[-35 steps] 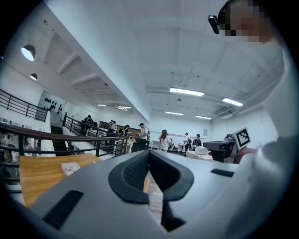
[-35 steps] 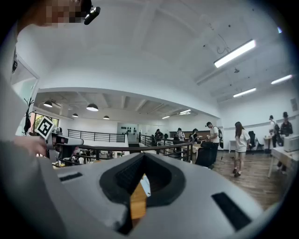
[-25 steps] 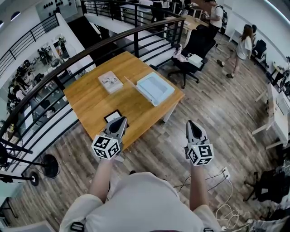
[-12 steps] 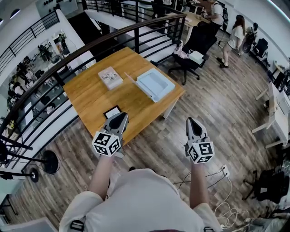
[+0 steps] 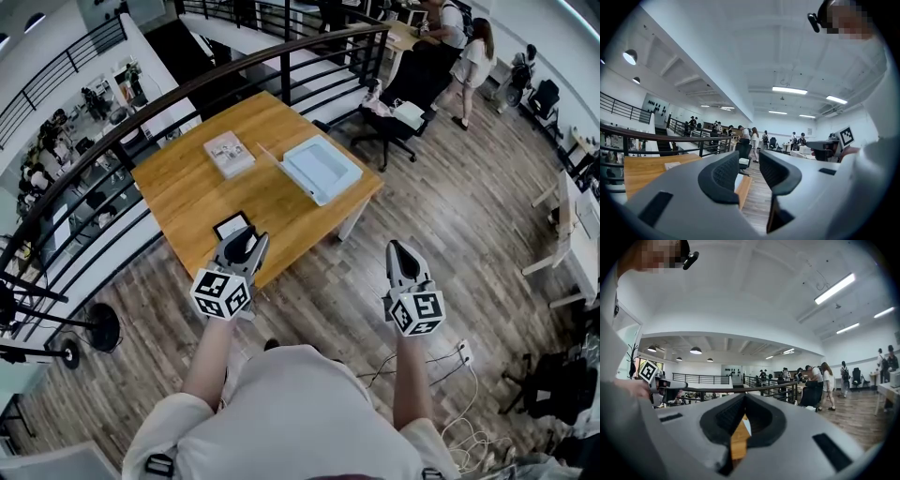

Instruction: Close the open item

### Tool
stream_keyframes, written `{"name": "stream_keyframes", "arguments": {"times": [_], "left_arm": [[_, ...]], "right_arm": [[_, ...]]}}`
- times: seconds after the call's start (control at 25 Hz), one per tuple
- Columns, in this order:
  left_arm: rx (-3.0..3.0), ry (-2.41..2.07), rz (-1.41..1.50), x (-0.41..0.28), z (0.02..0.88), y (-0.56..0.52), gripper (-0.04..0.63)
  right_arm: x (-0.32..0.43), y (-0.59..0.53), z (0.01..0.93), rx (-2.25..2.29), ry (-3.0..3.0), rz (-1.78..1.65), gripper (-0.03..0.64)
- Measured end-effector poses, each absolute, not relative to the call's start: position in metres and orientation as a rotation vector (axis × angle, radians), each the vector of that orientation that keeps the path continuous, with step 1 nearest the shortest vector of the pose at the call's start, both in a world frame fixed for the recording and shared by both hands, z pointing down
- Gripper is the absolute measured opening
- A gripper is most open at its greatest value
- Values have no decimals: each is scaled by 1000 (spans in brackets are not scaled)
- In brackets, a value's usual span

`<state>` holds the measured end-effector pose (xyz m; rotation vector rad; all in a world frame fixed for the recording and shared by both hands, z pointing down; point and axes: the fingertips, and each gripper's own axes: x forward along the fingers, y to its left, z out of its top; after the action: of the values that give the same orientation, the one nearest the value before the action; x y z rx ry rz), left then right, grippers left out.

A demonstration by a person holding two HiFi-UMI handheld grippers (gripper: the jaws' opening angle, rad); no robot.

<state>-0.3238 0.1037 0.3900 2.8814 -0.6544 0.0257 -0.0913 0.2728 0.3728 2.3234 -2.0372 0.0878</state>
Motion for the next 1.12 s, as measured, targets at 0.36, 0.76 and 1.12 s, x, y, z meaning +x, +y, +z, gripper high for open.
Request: {"name": "stream_keyframes", "arguments": {"times": [0.36,0.76,1.12], "left_arm": [[2876,-677,15,-316,390,123,127],[2864,-717,9,-304,402,148,124],[2848,-759,29,-299,408,156,124]], "right_arm": [[-83,286,379,2290,-2066,103,3],[-72,301,394,2225,-2137,105,3],[-56,301,406,2210,-2140,149,3]]}}
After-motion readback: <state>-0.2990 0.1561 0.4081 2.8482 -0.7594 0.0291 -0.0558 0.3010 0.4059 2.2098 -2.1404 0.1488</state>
